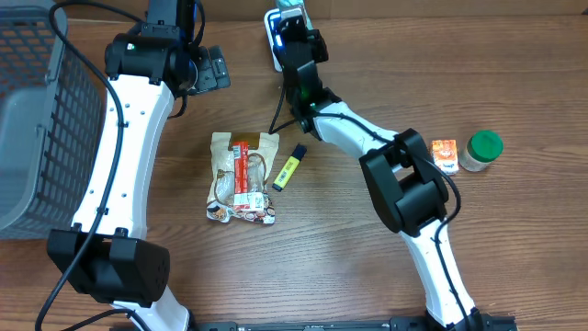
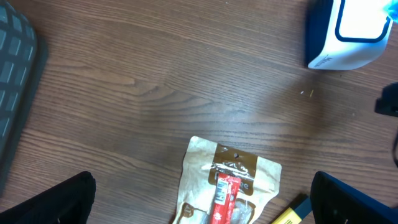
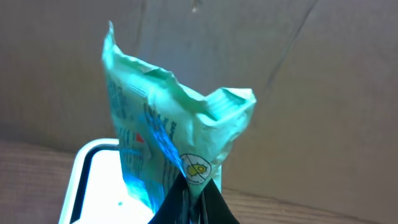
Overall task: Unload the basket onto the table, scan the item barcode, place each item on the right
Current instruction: 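Hold the teal pack in front of the scanner window, then carry the teal pack right and set it beside the orange pack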
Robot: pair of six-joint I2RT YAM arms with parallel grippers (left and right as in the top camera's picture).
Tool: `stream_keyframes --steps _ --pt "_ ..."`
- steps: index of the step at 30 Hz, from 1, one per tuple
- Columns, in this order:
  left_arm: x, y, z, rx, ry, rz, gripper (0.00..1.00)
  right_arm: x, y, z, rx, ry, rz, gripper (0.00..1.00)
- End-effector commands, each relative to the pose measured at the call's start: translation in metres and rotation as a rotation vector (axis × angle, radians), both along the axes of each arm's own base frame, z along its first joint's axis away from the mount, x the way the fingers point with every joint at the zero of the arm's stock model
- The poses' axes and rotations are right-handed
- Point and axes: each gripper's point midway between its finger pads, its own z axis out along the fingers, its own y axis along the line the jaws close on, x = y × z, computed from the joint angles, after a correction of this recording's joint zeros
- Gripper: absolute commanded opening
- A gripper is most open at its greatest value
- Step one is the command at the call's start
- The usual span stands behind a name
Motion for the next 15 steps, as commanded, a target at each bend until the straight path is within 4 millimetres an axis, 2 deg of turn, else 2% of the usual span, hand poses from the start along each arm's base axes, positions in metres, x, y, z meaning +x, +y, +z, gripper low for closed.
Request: stream_keyframes --steps 1,4,8,12,15 --pt "-0.001 0.000 0.019 0.006 -0.046 -0.012 0.99 -0.024 -0.016 0.123 0.135 -0.106 -0.027 0.03" --pt "-0.001 0.000 0.019 0.006 -0.046 -0.012 1.00 -0.052 -0.034 0.142 0.189 0.011 -0.054 0.03" --pt "-0.001 0.000 0.019 0.006 -0.046 -0.012 1.00 -0.095 -0.064 0.142 0.242 0.227 -0.071 0.03" --pt "-0.001 0.000 0.019 0.006 -0.046 -0.012 1.00 -0.141 -0.089 0.114 0.290 0.505 -0.049 0.04" --pt "-0.001 0.000 0.019 0.006 -0.046 -0.012 1.00 -0.175 -0.109 0.077 0.284 0.746 -0.055 0.04"
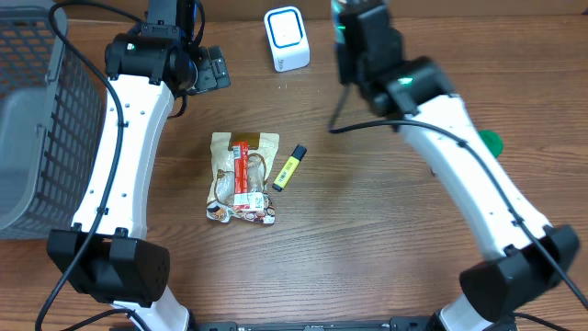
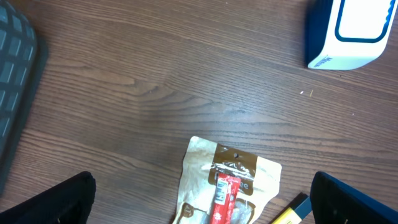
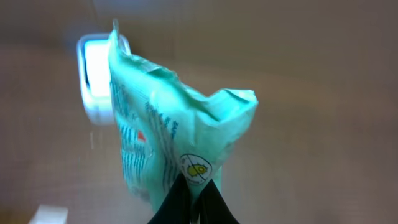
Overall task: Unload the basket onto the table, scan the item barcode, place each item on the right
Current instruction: 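Carry the teal pack right and set it beside the orange pack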
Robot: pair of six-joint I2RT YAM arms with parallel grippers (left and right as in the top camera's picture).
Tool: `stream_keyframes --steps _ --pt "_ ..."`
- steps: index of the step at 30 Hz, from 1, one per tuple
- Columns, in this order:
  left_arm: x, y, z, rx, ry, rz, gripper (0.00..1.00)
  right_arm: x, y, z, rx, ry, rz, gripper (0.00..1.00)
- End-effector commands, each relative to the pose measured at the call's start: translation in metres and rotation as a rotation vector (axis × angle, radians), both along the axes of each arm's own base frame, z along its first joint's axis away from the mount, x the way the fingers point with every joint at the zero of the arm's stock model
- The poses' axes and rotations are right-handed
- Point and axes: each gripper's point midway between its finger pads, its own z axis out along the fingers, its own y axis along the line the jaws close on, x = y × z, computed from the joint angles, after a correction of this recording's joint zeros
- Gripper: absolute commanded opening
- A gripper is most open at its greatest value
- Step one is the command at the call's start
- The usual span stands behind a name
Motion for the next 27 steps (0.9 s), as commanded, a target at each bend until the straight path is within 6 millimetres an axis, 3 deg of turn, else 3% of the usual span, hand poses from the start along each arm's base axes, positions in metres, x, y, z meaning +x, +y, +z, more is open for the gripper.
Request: stream_keyframes --steps 1,5,11,15,18,24,25,27 --pt "-0.001 0.000 0.019 0.006 -0.046 -0.012 1.00 -0.028 -0.009 -0.047 0.126 0.261 -0.001 0.04" --pt "-0.001 0.000 0.019 0.006 -0.046 -0.012 1.00 -0.070 -0.036 -0.090 0.136 0.512 -0.041 0.04" --pt "-0.001 0.000 0.019 0.006 -0.046 -0.012 1.00 -0.105 -0.074 -0.145 0.120 0.705 -0.135 0.04" --pt "-0.001 0.000 0.019 0.005 -0.046 -0.012 1.00 -0.112 -0.110 -0.173 0.051 0.723 -0.230 0.04" --pt "-0.001 0.000 0.019 0.005 -0.046 -0.012 1.00 -0.112 -0.125 -0.186 0.050 0.718 -0.266 0.04" --pt "-0.001 0.000 0.019 0.005 -0.045 -0.012 1.00 -0.108 -0.153 -0.192 0.029 0.689 -0.339 0.04" --pt "-0.001 0.000 0.019 0.006 -0.046 -0.012 1.00 -0.106 -0.158 -0.191 0.020 0.679 -0.353 0.06" --pt "-0.001 0.000 0.019 0.006 -0.046 -0.012 1.00 -0.104 -0.163 -0.190 0.014 0.665 -0.367 0.43"
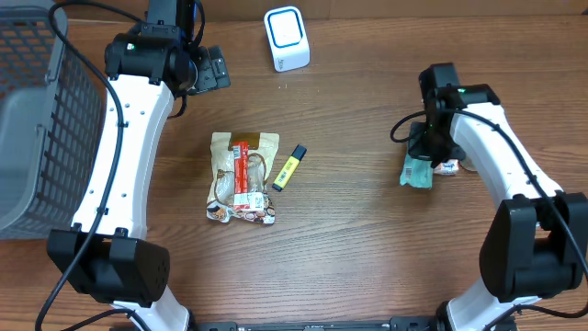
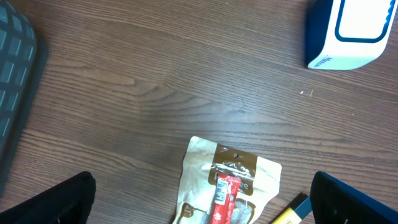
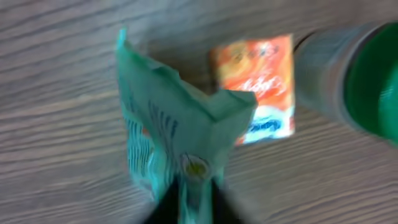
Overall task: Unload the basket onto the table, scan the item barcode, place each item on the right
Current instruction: 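Carry the teal pack right and set it beside the orange pack, then move the right gripper left over the yellow highlighter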
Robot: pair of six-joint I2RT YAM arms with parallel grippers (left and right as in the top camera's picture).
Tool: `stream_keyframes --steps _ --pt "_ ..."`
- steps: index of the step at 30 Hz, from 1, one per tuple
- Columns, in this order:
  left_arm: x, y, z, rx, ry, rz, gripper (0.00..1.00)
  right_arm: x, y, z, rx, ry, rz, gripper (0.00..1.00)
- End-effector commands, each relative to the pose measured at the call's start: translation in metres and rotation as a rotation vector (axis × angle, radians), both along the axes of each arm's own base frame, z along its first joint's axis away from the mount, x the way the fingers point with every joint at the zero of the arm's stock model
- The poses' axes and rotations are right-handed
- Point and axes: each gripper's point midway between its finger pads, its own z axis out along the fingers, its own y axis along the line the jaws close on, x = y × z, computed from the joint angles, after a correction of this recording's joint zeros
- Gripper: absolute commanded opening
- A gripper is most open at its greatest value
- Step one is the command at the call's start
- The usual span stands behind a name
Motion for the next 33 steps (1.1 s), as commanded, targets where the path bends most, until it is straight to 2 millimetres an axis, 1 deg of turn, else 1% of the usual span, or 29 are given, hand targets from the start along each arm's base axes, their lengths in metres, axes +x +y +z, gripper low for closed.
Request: stream_keyframes --steps 1,4,5,6,7,9,11,13,15,16,21,24,26,27,29,33 --pt "-0.001 0.000 0.019 0.006 -0.046 -0.012 1.00 0.005 -0.015 0.002 -0.049 -0.023 -0.023 0.60" --pt "-0.001 0.000 0.019 0.006 -0.046 -0.012 1.00 0.015 -0.014 0.003 -0.044 -0.067 -0.030 0.60" --pt "-0.001 0.000 0.019 0.006 -0.046 -0.012 1.00 0.017 -0.014 0.004 -0.042 -0.077 -0.030 0.57" --pt "-0.001 0.000 0.019 0.006 -0.046 -0.012 1.00 0.019 -0.013 0.004 -0.039 -0.083 -0.029 0.52" --pt "-0.001 0.000 0.019 0.006 -0.046 -0.012 1.00 0.020 -0.009 0.004 -0.024 -0.088 -0.036 0.49" --pt "-0.001 0.000 0.019 0.006 -0.046 -0.012 1.00 0.021 0.005 0.003 0.051 -0.099 -0.084 0.50" --pt "-0.001 0.000 0.019 0.006 -0.046 -0.012 1.00 0.024 0.038 0.002 0.222 -0.105 -0.110 0.50" --pt "-0.001 0.000 0.019 0.006 -0.046 -0.012 1.00 0.026 0.071 0.006 0.378 -0.099 -0.081 0.50" --pt "-0.001 0.000 0.019 0.006 -0.046 -0.012 1.00 0.028 0.101 0.013 0.511 -0.100 -0.046 0.47" --pt "-0.001 0.000 0.019 0.006 -0.046 -0.012 1.00 0.028 0.112 0.015 0.551 -0.102 -0.047 0.47" --pt "-0.001 0.000 0.019 0.006 -0.046 -0.012 1.00 0.029 0.154 0.018 0.577 -0.116 -0.118 0.47" --pt "-0.001 0.000 0.019 0.006 -0.046 -0.012 1.00 0.029 0.186 0.021 0.562 -0.160 -0.062 0.48" --pt "-0.001 0.000 0.019 0.006 -0.046 -0.012 1.00 0.027 0.208 0.023 0.553 -0.194 0.002 0.54" --pt "-0.001 0.000 0.019 0.006 -0.046 -0.012 1.00 0.023 0.220 0.024 0.545 -0.202 0.033 0.56" --pt "-0.001 0.000 0.019 0.006 -0.046 -0.012 1.00 0.015 0.240 0.024 0.535 -0.217 0.081 0.56" --pt "-0.001 0.000 0.019 0.006 -0.046 -0.012 1.00 0.005 0.275 0.024 0.531 -0.271 0.078 0.55"
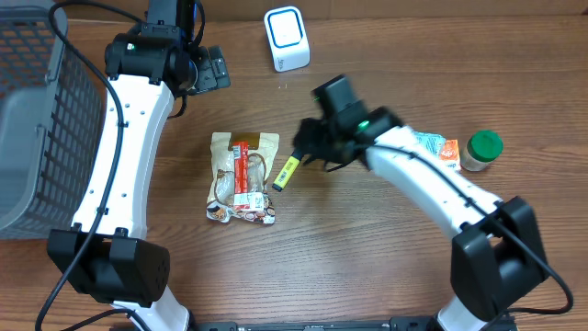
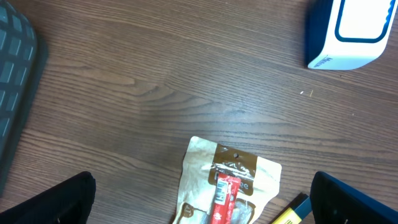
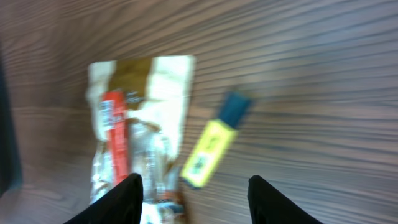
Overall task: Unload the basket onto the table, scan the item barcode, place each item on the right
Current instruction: 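Move the right gripper left over the yellow highlighter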
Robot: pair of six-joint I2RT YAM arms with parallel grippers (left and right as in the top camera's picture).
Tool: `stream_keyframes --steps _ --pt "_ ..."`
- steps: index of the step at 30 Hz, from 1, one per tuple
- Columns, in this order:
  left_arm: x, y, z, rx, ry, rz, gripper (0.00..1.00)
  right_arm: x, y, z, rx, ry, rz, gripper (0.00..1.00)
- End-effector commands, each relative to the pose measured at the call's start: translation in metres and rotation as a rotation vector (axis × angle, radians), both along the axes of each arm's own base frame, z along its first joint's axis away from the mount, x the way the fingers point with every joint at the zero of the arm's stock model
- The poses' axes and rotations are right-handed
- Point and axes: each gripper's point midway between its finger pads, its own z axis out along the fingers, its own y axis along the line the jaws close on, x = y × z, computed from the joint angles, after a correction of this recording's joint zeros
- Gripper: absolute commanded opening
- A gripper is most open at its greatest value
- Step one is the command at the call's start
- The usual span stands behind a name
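Note:
The white and blue scanner stands at the back of the table, also in the left wrist view. A yellow highlighter lies beside a beige snack bag at mid-table. My right gripper hovers open just above the highlighter, with nothing between its fingers. A teal packet lies on the table at the right. My left gripper hangs open at the back left, above the snack bag.
A grey basket fills the far left. An orange box and a green-lidded jar sit at the right, next to the teal packet.
My right gripper has let go of the teal packet, which now lies by the orange box. It has moved left and is open over the highlighter. The left arm is unchanged.
My right gripper held the teal packet up at the scanner. Then it held the packet away from the scanner, to the right. Then it had it low beside the orange box. Now the packet lies there and the gripper is open over the highlighter.

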Motion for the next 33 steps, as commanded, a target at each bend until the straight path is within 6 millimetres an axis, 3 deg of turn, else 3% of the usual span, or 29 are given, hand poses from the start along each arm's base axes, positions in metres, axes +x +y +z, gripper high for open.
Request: stream_keyframes --steps 1,4,6,11,16,25,33 --pt "-0.001 0.000 0.019 0.006 -0.046 -0.012 1.00 -0.006 0.011 -0.006 -0.039 -0.029 -0.085 0.53" --pt "-0.001 0.000 0.019 0.006 -0.046 -0.012 1.00 -0.008 0.017 -0.009 -0.094 -0.100 -0.162 0.41" --pt "-0.001 0.000 0.019 0.006 -0.046 -0.012 1.00 -0.006 0.015 -0.009 -0.143 -0.163 -0.229 0.38" --pt "-0.001 0.000 0.019 0.006 -0.046 -0.012 1.00 0.005 0.016 -0.007 -0.179 -0.284 -0.313 0.39" --pt "-0.001 0.000 0.019 0.006 -0.046 -0.012 1.00 0.008 0.024 -0.030 -0.181 -0.263 -0.300 0.43" --pt "-0.001 0.000 0.019 0.006 -0.046 -0.012 1.00 0.013 0.011 -0.073 -0.260 -0.209 -0.313 0.46" --pt "-0.001 0.000 0.019 0.006 -0.046 -0.012 1.00 0.012 -0.001 -0.085 -0.302 -0.176 -0.322 0.46"
